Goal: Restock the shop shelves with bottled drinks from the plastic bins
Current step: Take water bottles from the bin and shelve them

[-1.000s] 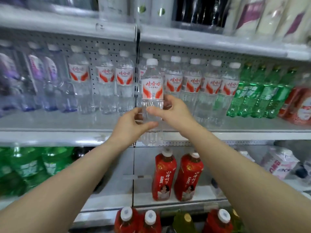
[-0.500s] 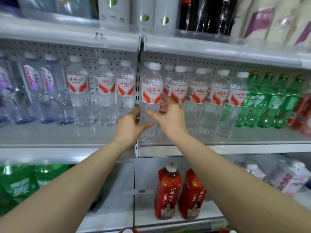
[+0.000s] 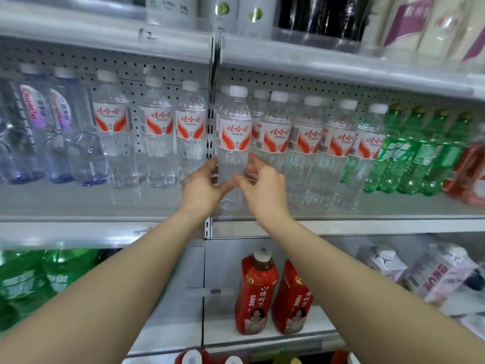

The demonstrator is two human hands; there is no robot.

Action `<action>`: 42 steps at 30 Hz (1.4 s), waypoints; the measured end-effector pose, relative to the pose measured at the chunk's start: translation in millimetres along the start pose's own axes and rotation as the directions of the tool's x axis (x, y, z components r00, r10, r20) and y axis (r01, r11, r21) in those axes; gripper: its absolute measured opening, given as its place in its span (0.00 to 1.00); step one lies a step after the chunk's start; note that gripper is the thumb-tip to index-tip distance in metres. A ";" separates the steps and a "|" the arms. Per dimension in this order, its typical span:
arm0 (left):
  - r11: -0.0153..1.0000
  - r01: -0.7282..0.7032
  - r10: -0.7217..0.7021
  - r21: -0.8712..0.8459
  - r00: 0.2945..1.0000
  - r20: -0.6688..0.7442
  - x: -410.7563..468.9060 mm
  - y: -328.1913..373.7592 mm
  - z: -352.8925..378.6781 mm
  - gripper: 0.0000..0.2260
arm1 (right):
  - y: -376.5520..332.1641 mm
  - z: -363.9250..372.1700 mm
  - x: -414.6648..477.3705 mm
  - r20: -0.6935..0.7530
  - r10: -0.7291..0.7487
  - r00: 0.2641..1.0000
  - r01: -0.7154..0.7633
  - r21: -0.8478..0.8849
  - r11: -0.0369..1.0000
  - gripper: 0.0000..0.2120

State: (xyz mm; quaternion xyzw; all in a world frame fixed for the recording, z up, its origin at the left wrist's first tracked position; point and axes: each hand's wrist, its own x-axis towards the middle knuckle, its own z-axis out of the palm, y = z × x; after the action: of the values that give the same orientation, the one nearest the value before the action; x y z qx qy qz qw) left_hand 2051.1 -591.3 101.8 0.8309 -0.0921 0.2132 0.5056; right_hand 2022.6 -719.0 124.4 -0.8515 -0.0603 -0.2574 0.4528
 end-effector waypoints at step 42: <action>0.986 -0.115 0.164 -0.125 0.827 0.538 -219.3 102.1 269.9 0.12 | 232.3 -280.1 -221.2 -0.191 0.298 0.935 -0.331 -0.174 0.928 0.15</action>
State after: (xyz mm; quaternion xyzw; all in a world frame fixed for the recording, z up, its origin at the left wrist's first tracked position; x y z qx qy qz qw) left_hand 1888.3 -890.6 -22.0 0.8254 -0.3020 -0.0001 0.4770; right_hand 1802.8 -1050.2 -28.5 -0.8684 0.1405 -0.2541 0.4021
